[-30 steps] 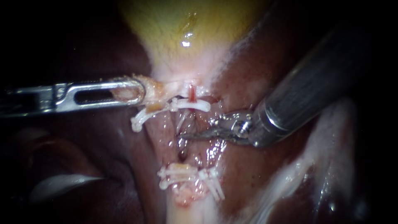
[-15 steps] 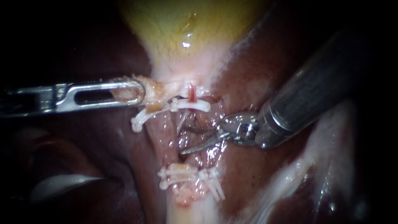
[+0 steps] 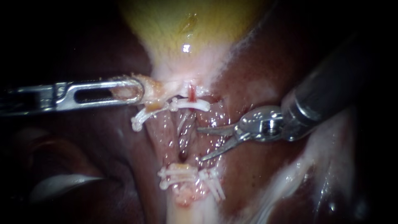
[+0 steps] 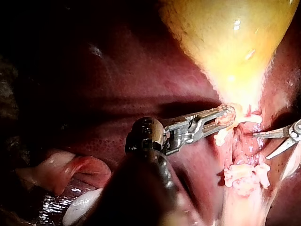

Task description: Go back from the cut right tube

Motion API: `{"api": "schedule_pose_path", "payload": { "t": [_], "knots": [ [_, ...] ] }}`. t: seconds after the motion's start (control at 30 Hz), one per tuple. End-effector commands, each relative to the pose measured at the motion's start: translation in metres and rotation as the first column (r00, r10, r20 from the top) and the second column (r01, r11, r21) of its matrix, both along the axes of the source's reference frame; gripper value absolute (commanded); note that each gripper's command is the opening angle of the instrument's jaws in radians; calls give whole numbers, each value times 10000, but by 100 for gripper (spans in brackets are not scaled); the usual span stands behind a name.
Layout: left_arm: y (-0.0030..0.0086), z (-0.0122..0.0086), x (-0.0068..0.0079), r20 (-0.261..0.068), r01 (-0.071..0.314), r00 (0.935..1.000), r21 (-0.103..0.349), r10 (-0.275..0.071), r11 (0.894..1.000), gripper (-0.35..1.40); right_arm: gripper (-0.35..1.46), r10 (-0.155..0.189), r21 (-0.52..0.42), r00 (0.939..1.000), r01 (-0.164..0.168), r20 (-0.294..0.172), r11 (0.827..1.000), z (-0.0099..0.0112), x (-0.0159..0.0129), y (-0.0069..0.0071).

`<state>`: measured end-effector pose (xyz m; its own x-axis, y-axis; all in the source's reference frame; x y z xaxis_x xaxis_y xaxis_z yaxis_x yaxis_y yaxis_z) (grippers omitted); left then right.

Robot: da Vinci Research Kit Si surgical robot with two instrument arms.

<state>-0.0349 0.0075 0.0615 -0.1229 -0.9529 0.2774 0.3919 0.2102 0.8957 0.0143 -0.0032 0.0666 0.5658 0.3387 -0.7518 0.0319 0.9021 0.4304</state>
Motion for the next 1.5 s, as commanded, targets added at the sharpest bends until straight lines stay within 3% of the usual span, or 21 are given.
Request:
{"api": "schedule_pose_path", "payload": {
  "t": [0.03,0.43,0.8,1.13,1.2,1.5],
  "knots": [
    [0,-1,0,-5,10,10000,0,-10,10000,-35,145,55,-116,10000,-56,-17,9999,-3,-5,3],
    [1,-1,0,-5,10,10000,2,-10,10000,-35,145,573,-851,9982,-559,147,9948,-37,-69,27],
    [3,4,-5,-80,102,9999,-12,-102,9999,-35,145,643,-943,9979,-629,120,9936,-45,-76,26],
    [4,29,-37,-189,222,9996,-98,-223,9997,-35,145,600,-990,9981,-587,101,9934,-46,-79,26],
    [4,39,-46,-353,169,9992,-64,-171,9998,-35,145,568,-1038,9983,-556,88,9930,-46,-79,25],
    [7,73,-68,-489,-67,9988,-31,65,10000,-35,145,563,-1037,9984,-551,86,9931,-47,-80,25]
  ]
}}
